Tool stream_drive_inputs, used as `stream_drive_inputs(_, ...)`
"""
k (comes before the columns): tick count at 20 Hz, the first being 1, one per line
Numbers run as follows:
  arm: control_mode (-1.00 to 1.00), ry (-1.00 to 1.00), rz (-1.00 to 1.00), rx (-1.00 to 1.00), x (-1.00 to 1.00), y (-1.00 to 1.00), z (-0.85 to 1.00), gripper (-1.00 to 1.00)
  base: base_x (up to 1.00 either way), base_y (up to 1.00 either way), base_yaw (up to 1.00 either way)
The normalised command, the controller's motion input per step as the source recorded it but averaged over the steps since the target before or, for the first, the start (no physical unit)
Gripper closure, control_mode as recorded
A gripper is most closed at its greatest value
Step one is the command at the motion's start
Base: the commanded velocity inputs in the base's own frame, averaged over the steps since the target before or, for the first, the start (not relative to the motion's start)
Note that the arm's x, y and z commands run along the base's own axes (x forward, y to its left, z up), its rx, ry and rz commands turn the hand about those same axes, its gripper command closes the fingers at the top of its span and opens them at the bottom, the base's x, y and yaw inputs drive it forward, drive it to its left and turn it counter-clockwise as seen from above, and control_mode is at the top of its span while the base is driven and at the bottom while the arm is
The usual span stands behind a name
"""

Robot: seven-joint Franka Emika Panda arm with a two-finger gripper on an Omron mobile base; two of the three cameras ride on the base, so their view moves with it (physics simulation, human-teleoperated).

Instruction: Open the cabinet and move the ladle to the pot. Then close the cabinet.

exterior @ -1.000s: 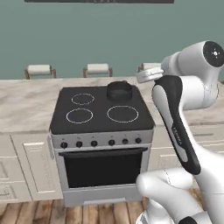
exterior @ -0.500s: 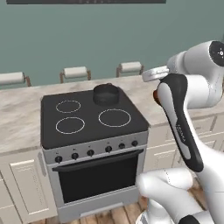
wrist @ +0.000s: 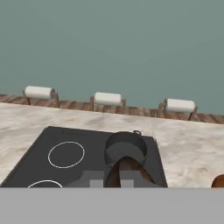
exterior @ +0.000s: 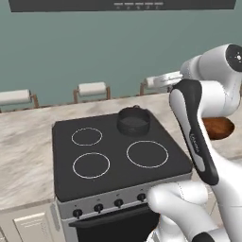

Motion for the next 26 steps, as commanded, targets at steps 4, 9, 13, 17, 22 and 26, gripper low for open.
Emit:
stream_drive_inputs(4,1.00,0.00,0.00,0.00,0.00,0.00,0.00,1.00,1.00,0.05,0.04)
stream_drive_inputs(9,1.00,0.00,0.00,0.00,0.00,0.00,0.00,1.00,0.78,0.16,0.02)
stream_drive_inputs(13,1.00,0.00,0.00,0.00,0.00,0.00,0.00,1.00,0.74,0.00,0.09)
stream_drive_inputs(17,1.00,0.00,0.00,0.00,0.00,0.00,0.00,1.00,0.74,-0.07,0.21)
stream_drive_inputs(22,1.00,0.00,0.00,0.00,0.00,0.00,0.00,1.00,0.84,-0.02,0.21)
stream_drive_inputs(26,1.00,0.00,0.00,0.00,0.00,0.00,0.00,1.00,0.68,0.00,0.14)
